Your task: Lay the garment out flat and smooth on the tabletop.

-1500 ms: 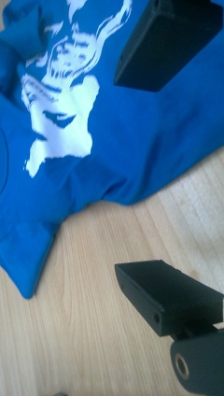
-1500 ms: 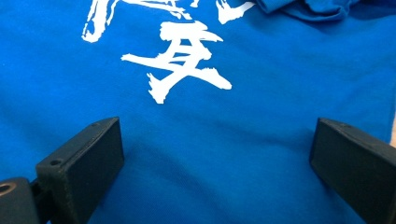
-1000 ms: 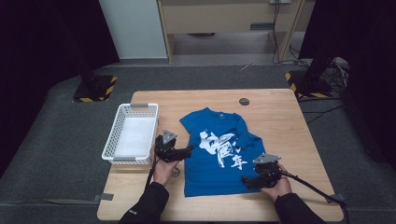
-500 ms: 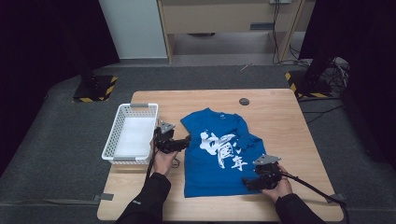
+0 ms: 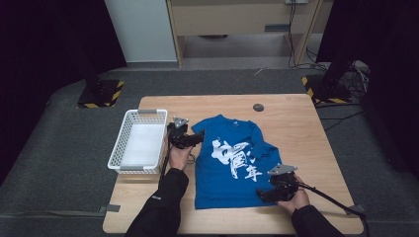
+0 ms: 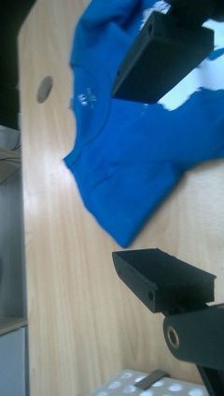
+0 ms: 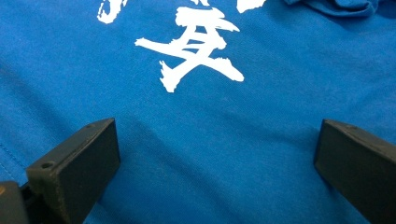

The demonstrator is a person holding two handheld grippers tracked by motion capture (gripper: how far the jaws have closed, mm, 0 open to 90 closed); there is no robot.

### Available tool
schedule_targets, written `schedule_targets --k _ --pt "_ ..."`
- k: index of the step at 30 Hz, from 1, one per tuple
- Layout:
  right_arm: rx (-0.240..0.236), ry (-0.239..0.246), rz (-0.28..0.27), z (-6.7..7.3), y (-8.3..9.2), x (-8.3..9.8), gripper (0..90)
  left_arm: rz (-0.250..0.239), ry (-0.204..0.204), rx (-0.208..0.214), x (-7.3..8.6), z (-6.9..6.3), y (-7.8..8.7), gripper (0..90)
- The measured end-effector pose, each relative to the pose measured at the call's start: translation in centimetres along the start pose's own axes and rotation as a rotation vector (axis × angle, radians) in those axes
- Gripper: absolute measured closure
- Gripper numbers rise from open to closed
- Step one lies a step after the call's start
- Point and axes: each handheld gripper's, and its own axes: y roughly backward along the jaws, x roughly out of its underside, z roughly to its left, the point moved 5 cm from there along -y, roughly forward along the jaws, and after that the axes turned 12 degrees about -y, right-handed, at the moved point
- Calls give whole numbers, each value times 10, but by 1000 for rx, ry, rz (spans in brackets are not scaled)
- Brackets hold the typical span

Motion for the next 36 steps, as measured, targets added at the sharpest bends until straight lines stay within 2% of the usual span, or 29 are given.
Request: schedule_targets --k 3,4,7,13,16,32,36 --pt "0 2 0 0 0 0 6 26 -2 -13 0 4 -9 173" --pt "0 0 0 0 0 0 6 17 7 -23 0 6 -12 177" --pt "0 0 -1 0 0 0 6 50 14 -32 4 10 -23 185" --pt "0 0 -2 0 0 0 6 80 28 -43 13 12 -43 211" --pt "1 0 -3 0 0 0 6 86 52 -38 17 16 -50 211" --pt "0 1 -1 0 0 0 6 136 59 -70 33 27 -64 268" --pt "-2 6 -1 0 0 0 6 159 33 -78 33 27 -65 304"
